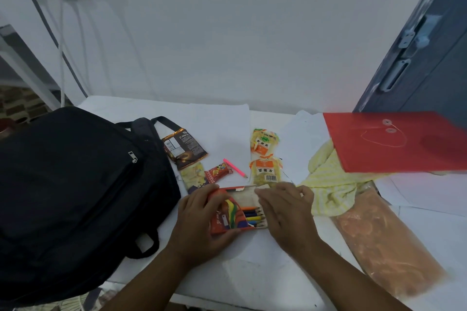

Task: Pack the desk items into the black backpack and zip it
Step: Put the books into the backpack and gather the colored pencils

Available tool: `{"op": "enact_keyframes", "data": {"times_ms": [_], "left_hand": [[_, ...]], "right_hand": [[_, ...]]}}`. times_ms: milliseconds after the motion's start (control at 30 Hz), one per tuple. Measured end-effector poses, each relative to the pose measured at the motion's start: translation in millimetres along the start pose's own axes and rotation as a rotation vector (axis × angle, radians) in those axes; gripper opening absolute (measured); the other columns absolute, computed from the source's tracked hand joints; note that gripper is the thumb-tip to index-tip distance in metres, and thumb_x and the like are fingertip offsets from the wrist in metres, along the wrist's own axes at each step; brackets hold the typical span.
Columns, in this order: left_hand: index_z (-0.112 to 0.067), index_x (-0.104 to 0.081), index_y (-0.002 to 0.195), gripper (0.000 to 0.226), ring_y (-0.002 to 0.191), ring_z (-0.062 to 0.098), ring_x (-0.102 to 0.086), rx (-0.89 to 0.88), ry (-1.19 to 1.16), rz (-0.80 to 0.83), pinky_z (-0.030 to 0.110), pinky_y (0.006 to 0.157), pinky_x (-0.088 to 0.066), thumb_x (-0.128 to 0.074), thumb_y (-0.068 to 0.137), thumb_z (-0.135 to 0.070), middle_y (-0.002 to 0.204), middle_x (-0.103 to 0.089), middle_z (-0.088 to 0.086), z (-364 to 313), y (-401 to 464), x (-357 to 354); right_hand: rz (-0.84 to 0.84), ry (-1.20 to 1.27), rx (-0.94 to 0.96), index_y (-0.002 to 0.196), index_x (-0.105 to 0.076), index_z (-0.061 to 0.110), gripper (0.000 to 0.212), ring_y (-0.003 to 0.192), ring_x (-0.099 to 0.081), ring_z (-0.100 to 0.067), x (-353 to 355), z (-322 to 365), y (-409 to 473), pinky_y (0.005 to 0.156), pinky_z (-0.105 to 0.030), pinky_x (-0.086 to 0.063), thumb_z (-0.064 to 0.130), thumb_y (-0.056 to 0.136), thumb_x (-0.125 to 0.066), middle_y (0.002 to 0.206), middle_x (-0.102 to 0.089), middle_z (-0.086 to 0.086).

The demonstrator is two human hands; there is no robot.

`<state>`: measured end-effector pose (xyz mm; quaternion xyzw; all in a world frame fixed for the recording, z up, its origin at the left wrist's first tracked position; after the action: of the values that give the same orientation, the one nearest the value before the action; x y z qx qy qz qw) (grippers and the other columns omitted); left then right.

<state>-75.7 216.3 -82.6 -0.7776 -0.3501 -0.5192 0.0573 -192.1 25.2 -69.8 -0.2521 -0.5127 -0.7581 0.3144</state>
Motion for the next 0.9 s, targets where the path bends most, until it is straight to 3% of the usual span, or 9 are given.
{"op": "enact_keyframes", "data": {"times_ms": [133, 200, 300, 400, 500, 667, 833, 900], "left_hand": [[-0.037, -0.054, 0.132, 0.071, 0.130, 0.009, -0.049, 0.113, -0.193, -0.002, 0.043, 0.107, -0.046, -0.066, 0.076, -0.078, 0.140, -0.051, -0.012, 9.2, 5.2, 5.7], [-0.040, -0.052, 0.131, 0.073, 0.126, 0.005, -0.050, 0.144, -0.240, 0.054, 0.040, 0.104, -0.051, -0.066, 0.072, -0.081, 0.138, -0.050, -0.017, 11.0, 9.9, 13.1], [-0.045, -0.047, 0.131, 0.077, 0.124, -0.001, -0.046, 0.105, -0.203, 0.099, 0.023, 0.103, -0.047, -0.056, 0.068, -0.089, 0.137, -0.046, -0.022, 9.0, 10.6, 25.9], [-0.044, -0.046, 0.133, 0.080, 0.120, -0.010, -0.038, 0.085, -0.162, 0.112, 0.003, 0.096, -0.031, -0.053, 0.068, -0.089, 0.131, -0.037, -0.030, 8.7, 3.7, 32.8], [-0.040, -0.048, 0.137, 0.082, 0.126, -0.008, -0.035, 0.082, -0.136, 0.107, 0.005, 0.100, -0.026, -0.054, 0.070, -0.088, 0.136, -0.036, -0.028, 11.9, -6.0, 31.1], [-0.038, -0.050, 0.137, 0.079, 0.127, -0.007, -0.037, 0.058, -0.120, 0.045, 0.013, 0.103, -0.033, -0.058, 0.074, -0.085, 0.136, -0.037, -0.028, 12.9, -19.6, 23.9], [-0.039, -0.050, 0.136, 0.079, 0.130, -0.005, -0.036, 0.040, -0.107, 0.009, 0.021, 0.106, -0.032, -0.060, 0.073, -0.086, 0.140, -0.038, -0.026, 4.8, -24.5, 15.0], [-0.037, -0.052, 0.135, 0.079, 0.129, -0.001, -0.041, 0.026, -0.101, -0.001, 0.023, 0.106, -0.033, -0.061, 0.073, -0.085, 0.143, -0.046, -0.019, 0.3, -26.2, 11.1]], "right_hand": [[0.050, 0.010, -0.174, 0.103, -0.075, 0.025, 0.028, 0.094, -0.059, -0.017, -3.7, -2.2, 47.7, 0.079, -0.033, -0.028, 0.031, 0.092, -0.050, 0.095, -0.073, 0.010], [0.251, -0.015, -0.259, 0.109, -0.075, 0.025, 0.027, 0.103, -0.062, -0.024, -15.1, -3.7, 74.4, 0.083, -0.038, -0.035, 0.032, 0.094, -0.053, 0.105, -0.075, 0.007], [0.543, -0.106, -0.270, 0.116, -0.073, 0.029, 0.026, 0.117, -0.058, -0.020, -38.3, -0.5, 100.9, 0.096, -0.039, -0.034, 0.039, 0.096, -0.059, 0.118, -0.071, 0.009], [0.688, -0.212, -0.291, 0.105, -0.076, 0.027, 0.024, 0.108, -0.062, -0.019, -58.6, 2.1, 110.2, 0.094, -0.039, -0.038, 0.044, 0.091, -0.066, 0.105, -0.073, 0.007], [0.633, -0.232, -0.289, 0.096, -0.076, 0.026, 0.015, 0.103, -0.064, -0.018, -61.7, -0.1, 105.6, 0.091, -0.037, -0.040, 0.034, 0.092, -0.063, 0.100, -0.073, 0.008], [0.289, -0.037, -0.260, 0.095, -0.074, 0.023, 0.008, 0.094, -0.062, -0.019, -24.8, 3.7, 86.4, 0.080, -0.037, -0.044, 0.023, 0.092, -0.066, 0.093, -0.073, 0.008], [0.309, -0.109, -0.062, 0.074, -0.072, 0.030, 0.026, 0.079, -0.062, -0.021, 7.6, 12.7, 45.5, 0.070, -0.038, -0.039, 0.006, 0.073, -0.082, 0.074, -0.067, 0.012], [0.327, -0.205, -0.047, 0.070, -0.067, 0.036, 0.032, 0.078, -0.055, -0.012, 9.9, 8.0, 24.9, 0.073, -0.031, -0.026, 0.013, 0.065, -0.089, 0.071, -0.062, 0.018]]}}
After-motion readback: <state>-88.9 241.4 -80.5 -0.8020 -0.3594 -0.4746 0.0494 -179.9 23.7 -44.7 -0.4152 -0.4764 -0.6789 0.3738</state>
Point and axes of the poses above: each hand's wrist, its own y-axis towards the middle knuckle, its own x-axis out of the back of the hand, z = x × y, the point moved 2 cm from there along y, towards the middle knuckle
